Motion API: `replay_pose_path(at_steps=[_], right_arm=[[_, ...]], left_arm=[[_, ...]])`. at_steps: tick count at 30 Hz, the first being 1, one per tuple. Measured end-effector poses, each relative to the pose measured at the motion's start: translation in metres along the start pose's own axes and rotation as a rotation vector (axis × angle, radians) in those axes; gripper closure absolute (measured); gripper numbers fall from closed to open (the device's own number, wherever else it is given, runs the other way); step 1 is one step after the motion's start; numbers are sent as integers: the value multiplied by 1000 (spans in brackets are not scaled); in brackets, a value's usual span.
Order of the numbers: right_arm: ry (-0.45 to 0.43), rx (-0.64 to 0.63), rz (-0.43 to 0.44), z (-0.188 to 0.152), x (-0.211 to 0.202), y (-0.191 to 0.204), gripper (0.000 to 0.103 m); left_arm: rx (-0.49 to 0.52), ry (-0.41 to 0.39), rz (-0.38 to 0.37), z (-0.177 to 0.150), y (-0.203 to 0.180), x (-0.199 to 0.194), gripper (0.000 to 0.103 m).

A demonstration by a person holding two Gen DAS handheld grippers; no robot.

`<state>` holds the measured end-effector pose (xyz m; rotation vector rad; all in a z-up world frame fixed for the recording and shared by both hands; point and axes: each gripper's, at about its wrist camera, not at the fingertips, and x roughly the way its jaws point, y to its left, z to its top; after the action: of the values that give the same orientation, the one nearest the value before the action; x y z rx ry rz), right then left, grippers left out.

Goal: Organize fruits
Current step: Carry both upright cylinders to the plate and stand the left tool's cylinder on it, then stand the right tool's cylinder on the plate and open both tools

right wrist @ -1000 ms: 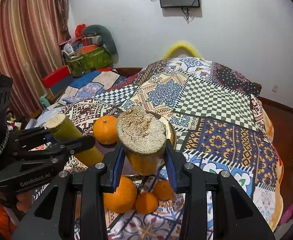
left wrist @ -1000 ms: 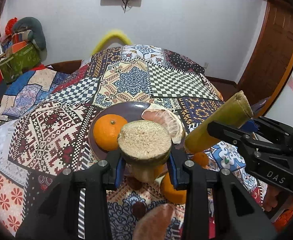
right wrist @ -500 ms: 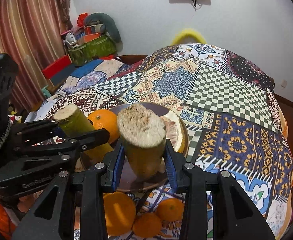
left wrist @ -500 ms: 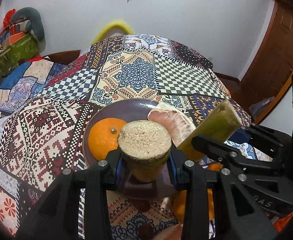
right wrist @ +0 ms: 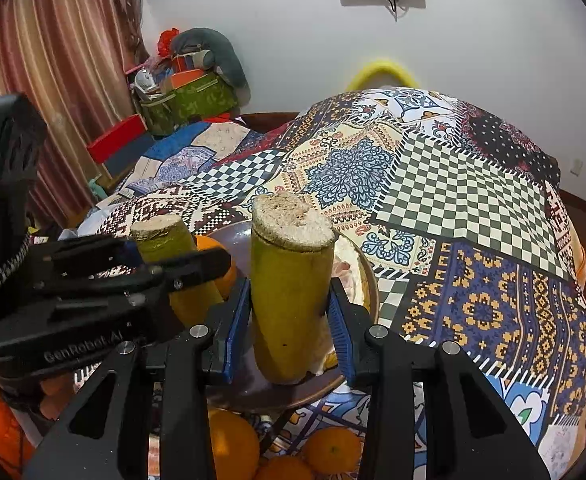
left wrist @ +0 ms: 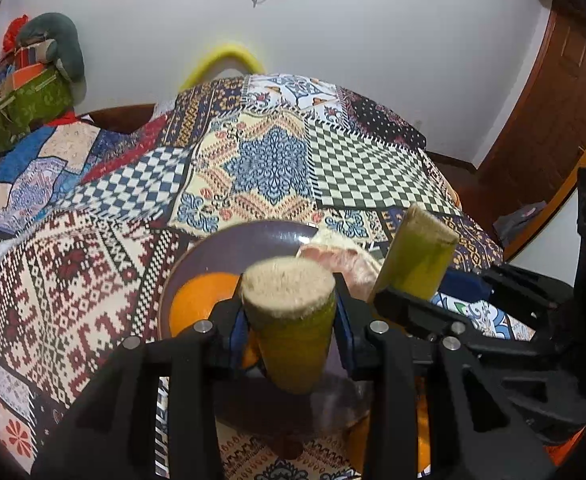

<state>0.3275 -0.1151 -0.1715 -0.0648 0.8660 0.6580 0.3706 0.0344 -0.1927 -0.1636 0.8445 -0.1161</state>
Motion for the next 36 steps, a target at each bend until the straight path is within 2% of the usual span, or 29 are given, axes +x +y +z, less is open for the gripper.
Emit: replay_pose_path(at_steps=[12,26,29,31,36], right_arm=[[15,9,4,3,7,-5,68],[-27,15,-9,-6,-23,-11,66],[-35,31,-11,-7,-28,-15,65],[-35,35,-16,-9,-31,-17,65],[-31,48,-26,-17,-36,-21,65]], left_arm=[[-25,6,-11,2,5,1,67],[10,-21,13,9,-9,-1,67],[18,-11,26,14,-14,2,64],[10,-7,28,16,-14,4,56],[-21,-16,27,18,-13,-1,54]])
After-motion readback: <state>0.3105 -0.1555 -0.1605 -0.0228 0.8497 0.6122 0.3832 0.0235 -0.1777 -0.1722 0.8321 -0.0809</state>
